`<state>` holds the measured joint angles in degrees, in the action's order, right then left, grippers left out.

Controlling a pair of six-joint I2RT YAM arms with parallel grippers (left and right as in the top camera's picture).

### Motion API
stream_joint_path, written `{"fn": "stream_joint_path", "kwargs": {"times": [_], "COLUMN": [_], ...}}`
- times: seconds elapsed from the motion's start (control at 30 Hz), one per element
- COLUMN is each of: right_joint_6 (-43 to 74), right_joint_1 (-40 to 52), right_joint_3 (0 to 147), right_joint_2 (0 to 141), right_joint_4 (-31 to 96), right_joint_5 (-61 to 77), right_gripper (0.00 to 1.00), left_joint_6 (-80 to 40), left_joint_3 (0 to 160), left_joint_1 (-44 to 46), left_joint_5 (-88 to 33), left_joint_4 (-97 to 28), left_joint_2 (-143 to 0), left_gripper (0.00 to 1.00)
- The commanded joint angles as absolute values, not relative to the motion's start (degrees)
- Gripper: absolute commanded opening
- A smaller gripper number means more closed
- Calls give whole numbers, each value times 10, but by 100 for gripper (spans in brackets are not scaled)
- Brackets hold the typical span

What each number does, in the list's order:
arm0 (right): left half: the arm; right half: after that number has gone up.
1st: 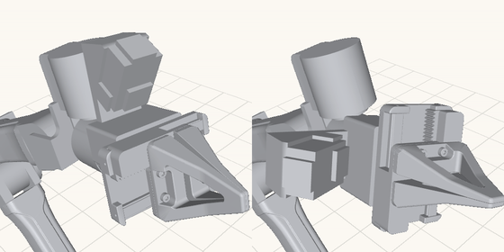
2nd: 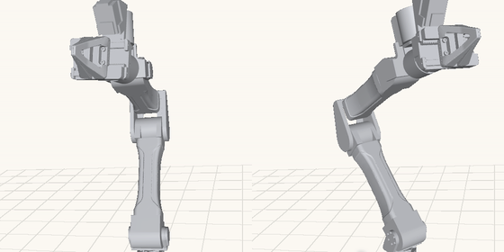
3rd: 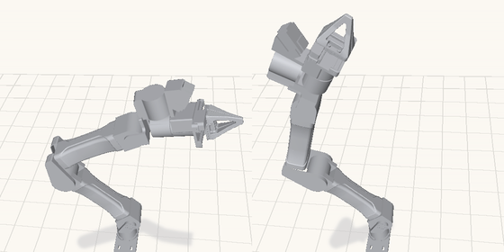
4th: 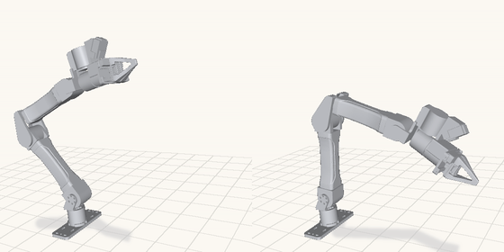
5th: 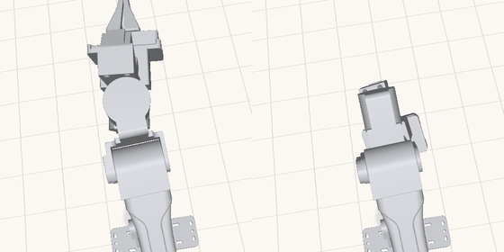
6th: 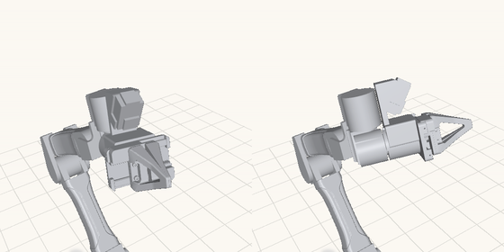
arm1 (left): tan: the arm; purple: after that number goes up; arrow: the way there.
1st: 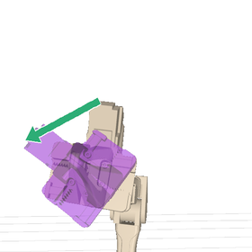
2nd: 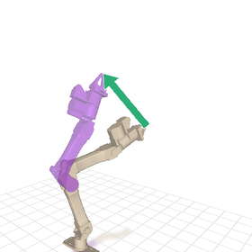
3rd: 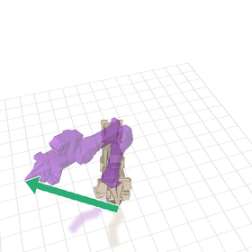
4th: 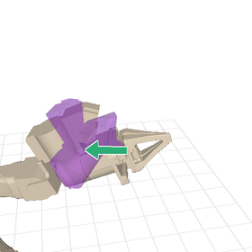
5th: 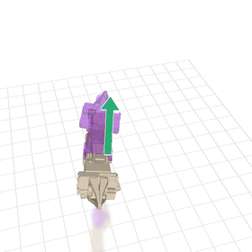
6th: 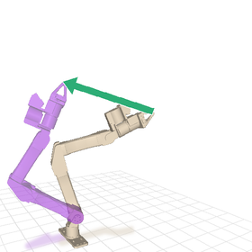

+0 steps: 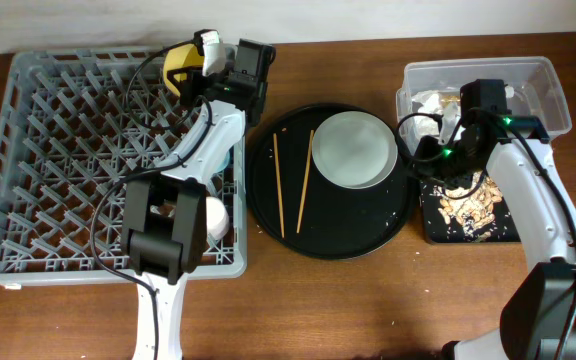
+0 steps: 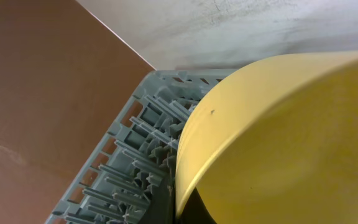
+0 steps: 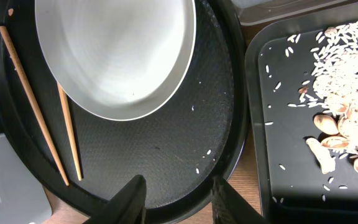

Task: Sort waste into correct bins and load items into the dishwasher rack
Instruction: 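Place the yellow bowl upright at the back of the rack, then grasp the white plate edge with the left gripper and lift it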

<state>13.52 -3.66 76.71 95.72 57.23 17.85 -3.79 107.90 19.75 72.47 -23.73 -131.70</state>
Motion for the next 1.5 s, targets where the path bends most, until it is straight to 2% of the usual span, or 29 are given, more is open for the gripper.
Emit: {"fn": "stream_joint_path", "kwargs": {"times": [0.0,0.07,0.13,0.23,0.33,0.4,0.53,0.63,0.73,0.77,0.83,0.9,1.0,1.1,1.17,1.3,1.4,1.47], "right_joint_6": [138,138,137,137,137,137,137,138,137,137,137,137,137,137,137,137,137,137], "right_joint_1": [-37,-37,-37,-37,-37,-37,-37,-37,-37,-37,-37,-37,-37,-37,-37,-37,-37,-37], "right_joint_3": [771,771,771,771,771,771,771,771,771,771,771,771,771,771,771,771,771,771], "right_joint_2": [962,962,962,962,962,962,962,962,962,962,962,962,962,962,962,962,962,962], "right_joint_4": [572,572,573,572,572,572,572,572,572,572,572,568,568,569,570,570,570,570], "right_joint_5": [173,173,173,173,173,173,173,173,173,173,173,173,173,173,173,173,173,173], "right_gripper": [36,36,36,36,36,36,37,37,37,41,43,50,56,57,57,57,57,57], "left_joint_6": [26,49,48,48,48,48,48,48,42,26,-24,-30,-30,-43,-84,-123,-124,-124], "left_joint_3": [1075,1075,1075,1075,1075,1079,1132,1180,1187,1185,1173,1171,1171,1171,1171,1171,1171,1171], "left_joint_1": [217,237,256,270,276,276,276,277,277,277,277,282,302,310,310,311,324,329], "left_joint_5": [724,724,722,713,706,678,557,356,53,-28,-82,-124,-123,-103,-45,-18,-32,-29], "left_joint_4": [-253,-261,-289,-316,-322,-322,-358,-410,-454,-464,-475,-468,-450,-427,-427,-427,-427,-427], "left_joint_2": [-1335,-1335,-1335,-1335,-1335,-1335,-1313,-1278,-1261,-1264,-1276,-1302,-1338,-1366,-1373,-1380,-1397,-1398], "left_gripper": [1,4,24,34,52,57,67,79,80,80,80,80,80,76,76,76,71,62]}}
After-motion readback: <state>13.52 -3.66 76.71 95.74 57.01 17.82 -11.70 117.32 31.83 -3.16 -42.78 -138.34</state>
